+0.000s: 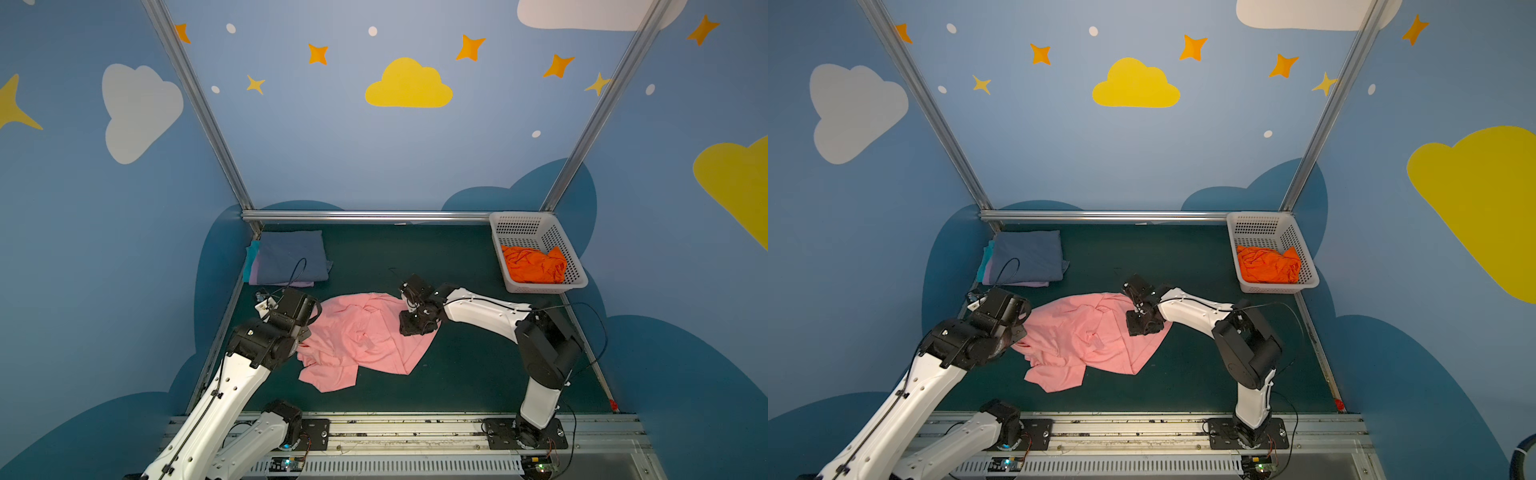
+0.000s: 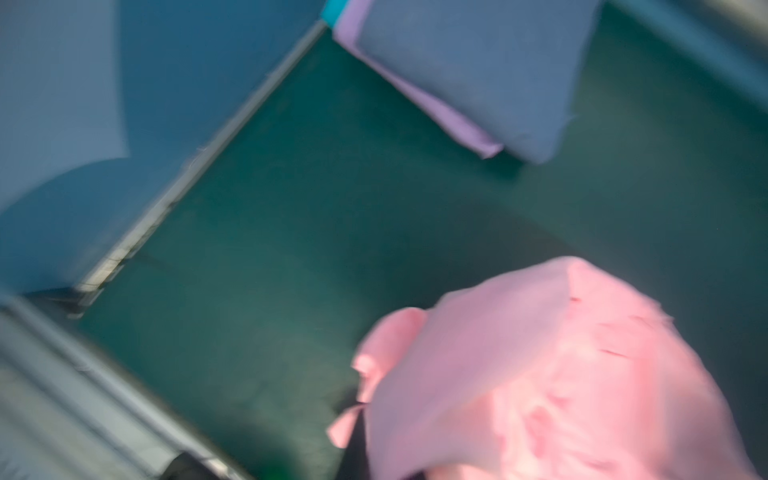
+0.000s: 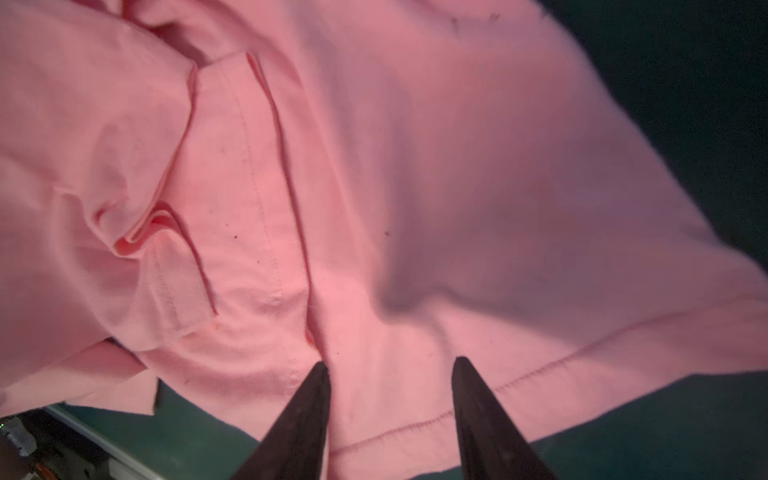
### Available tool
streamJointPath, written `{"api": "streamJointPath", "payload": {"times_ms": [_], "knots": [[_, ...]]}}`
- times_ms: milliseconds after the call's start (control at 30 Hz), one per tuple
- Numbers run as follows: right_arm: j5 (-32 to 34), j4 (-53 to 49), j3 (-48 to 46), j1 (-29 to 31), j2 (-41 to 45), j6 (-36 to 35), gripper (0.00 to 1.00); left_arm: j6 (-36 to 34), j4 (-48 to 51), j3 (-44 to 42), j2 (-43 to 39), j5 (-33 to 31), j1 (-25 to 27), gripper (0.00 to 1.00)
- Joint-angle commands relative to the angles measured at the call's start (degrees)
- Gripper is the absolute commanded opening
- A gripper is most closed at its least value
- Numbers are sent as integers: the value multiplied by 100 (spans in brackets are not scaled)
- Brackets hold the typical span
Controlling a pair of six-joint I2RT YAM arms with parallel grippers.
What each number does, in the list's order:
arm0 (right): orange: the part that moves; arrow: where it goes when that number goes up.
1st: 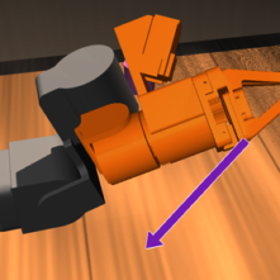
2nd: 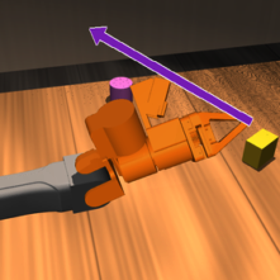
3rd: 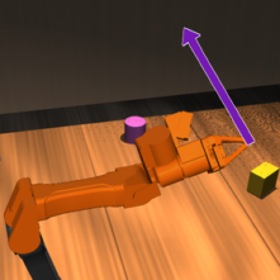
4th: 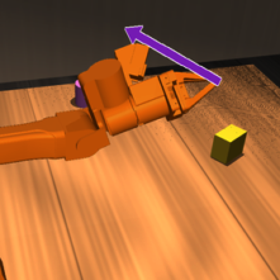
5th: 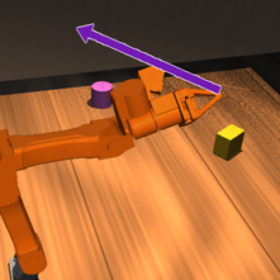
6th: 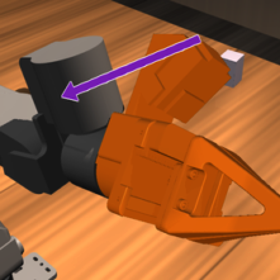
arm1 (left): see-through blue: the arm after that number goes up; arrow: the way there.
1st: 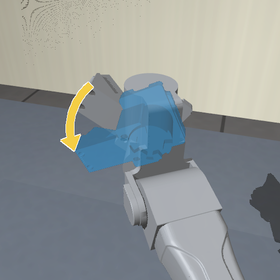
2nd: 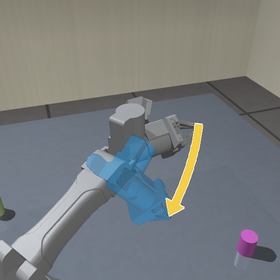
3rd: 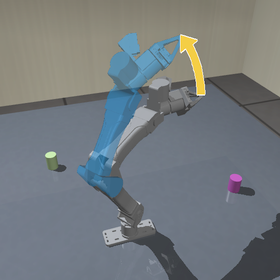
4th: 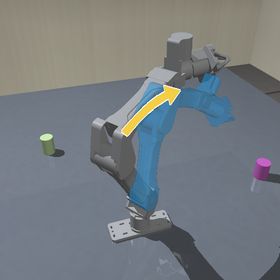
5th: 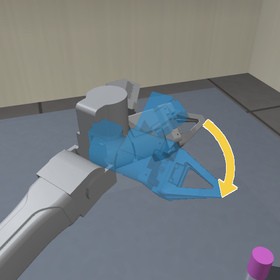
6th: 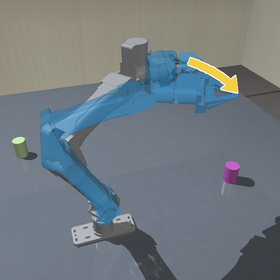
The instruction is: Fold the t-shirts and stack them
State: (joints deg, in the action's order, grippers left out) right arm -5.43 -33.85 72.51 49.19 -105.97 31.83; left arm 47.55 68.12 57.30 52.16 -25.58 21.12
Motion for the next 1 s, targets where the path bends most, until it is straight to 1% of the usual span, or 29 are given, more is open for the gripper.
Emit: {"api": "streamJointPath", "payload": {"times_ms": [0,33,67,133,233,300,367,433,500,567,600,667,700,800,867,967], "knots": [[-56,-179,252,99,-133,60,48,25,276,123,422,-191,-75,56],[-25,-191,250,100,-138,68,47,37,228,165,525,-88,-59,62],[33,-220,239,100,-122,68,47,50,115,163,594,41,13,65],[197,-281,179,70,-28,64,47,133,-191,103,669,173,335,65],[396,-333,35,-67,199,76,47,322,-633,-10,911,229,1025,61],[405,-322,-96,-220,358,127,47,374,-1031,-158,1176,380,1457,56],[339,-282,-229,-440,534,156,46,444,-1461,-315,1579,633,1833,53],[280,-286,-318,-605,657,165,46,555,-1736,-355,2055,792,2150,52],[295,-339,-372,-726,754,148,45,580,-1907,-244,2555,898,2438,56],[331,-404,-436,-824,846,130,45,515,-1958,45,3116,959,2679,65],[332,-419,-468,-862,886,130,45,458,-1922,212,3371,951,2764,68],[308,-421,-579,-939,990,139,45,326,-1741,661,4008,886,2881,70],[306,-419,-633,-959,1043,145,45,277,-1635,847,4270,827,2911,70],[314,-416,-807,-1022,1229,156,45,220,-1313,1319,5047,621,2966,63],[308,-421,-923,-1068,1369,156,45,221,-1199,1446,5361,504,2968,62],[306,-422,-1010,-1130,1506,148,46,284,-1077,1460,5577,326,2937,61]]}}
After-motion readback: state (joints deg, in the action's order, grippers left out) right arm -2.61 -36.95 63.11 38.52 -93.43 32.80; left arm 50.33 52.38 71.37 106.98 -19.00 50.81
